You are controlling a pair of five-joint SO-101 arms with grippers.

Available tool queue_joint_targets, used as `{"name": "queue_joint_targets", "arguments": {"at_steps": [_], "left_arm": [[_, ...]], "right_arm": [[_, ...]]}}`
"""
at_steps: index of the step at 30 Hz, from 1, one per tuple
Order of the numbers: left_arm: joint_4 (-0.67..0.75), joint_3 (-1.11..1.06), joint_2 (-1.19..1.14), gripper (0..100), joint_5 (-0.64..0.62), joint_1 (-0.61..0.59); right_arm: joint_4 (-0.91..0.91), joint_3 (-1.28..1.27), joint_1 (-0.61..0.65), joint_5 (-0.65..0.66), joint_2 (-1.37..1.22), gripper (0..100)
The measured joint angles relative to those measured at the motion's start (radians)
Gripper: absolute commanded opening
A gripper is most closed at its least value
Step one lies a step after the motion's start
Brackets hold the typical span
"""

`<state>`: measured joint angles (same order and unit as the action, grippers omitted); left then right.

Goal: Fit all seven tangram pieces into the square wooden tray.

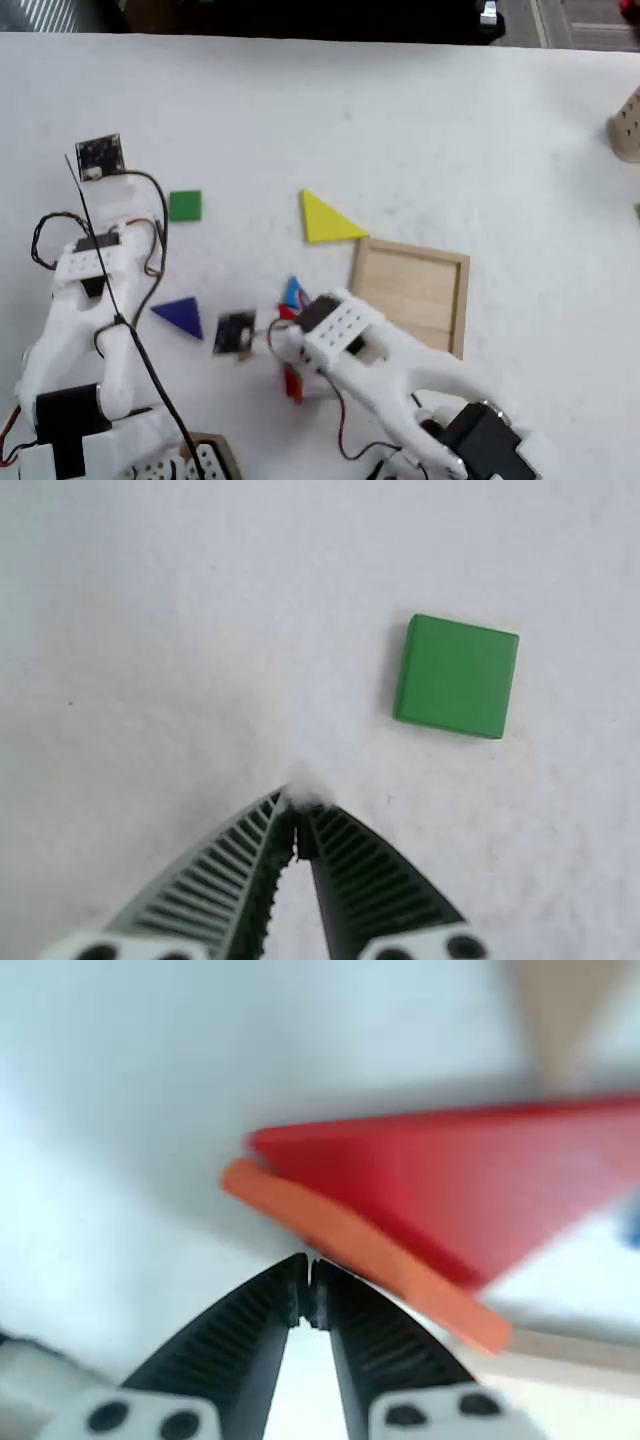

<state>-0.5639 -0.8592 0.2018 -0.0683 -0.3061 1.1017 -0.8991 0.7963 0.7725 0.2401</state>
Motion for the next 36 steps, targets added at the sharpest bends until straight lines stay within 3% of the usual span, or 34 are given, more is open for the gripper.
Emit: {"name": "queue_joint_targets", "arguments": {"at_steps": [5, 8, 11, 17, 25, 31, 36], "left_arm": [[0.000, 0.000, 0.000, 3, 0.000, 0.000], [0.000, 0.000, 0.000, 3, 0.000, 0.000], [0.000, 0.000, 0.000, 3, 0.000, 0.000], [0.000, 0.000, 0.000, 3, 0.000, 0.003], [0.037, 0.000, -0.015, 4, 0.068, 0.071], [0.037, 0.000, -0.018, 17, 0.077, 0.072], [0.037, 0.000, -0.018, 20, 0.077, 0.072]], "right_arm": [[-0.006, 0.087, -0.160, -0.012, 0.000, 1.7], [-0.005, 0.120, -0.232, -0.083, 0.000, 1.7], [0.055, 0.160, -0.275, -0.166, 0.000, 1.7], [0.170, 0.160, -0.370, -0.209, 0.170, 1.7], [-0.233, -0.132, -0.420, -0.453, 0.298, 1.8], [-0.281, -0.147, -0.548, -0.476, 0.305, 1.8], [-0.267, -0.146, -0.776, -0.476, 0.307, 1.8]]}}
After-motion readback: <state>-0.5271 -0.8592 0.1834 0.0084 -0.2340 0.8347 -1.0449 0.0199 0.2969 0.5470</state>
